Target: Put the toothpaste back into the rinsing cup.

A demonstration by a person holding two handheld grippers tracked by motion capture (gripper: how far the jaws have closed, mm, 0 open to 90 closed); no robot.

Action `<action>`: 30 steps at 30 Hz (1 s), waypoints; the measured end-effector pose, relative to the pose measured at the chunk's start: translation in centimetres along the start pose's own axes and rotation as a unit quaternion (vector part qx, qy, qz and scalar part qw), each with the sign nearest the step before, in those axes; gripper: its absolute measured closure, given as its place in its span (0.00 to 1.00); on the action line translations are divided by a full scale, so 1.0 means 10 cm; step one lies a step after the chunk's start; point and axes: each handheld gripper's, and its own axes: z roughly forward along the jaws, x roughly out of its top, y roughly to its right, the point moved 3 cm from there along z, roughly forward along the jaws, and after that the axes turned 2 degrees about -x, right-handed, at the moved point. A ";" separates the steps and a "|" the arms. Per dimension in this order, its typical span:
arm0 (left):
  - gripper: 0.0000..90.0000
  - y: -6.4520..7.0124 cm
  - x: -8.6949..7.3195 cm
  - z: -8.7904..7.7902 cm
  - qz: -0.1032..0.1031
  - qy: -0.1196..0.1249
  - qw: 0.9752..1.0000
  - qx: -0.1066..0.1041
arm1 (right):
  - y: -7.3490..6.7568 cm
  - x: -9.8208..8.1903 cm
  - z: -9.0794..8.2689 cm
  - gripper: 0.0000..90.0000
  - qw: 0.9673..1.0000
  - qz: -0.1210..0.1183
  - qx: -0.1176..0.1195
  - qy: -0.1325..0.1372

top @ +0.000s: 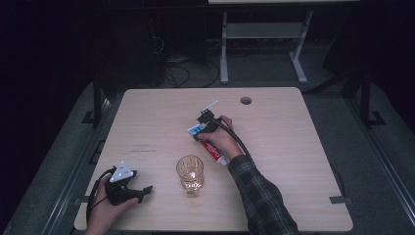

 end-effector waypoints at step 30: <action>0.15 0.00 0.00 0.00 0.001 0.000 1.000 -0.001 | -0.09 0.03 0.02 0.53 0.998 -0.036 -0.019 -0.046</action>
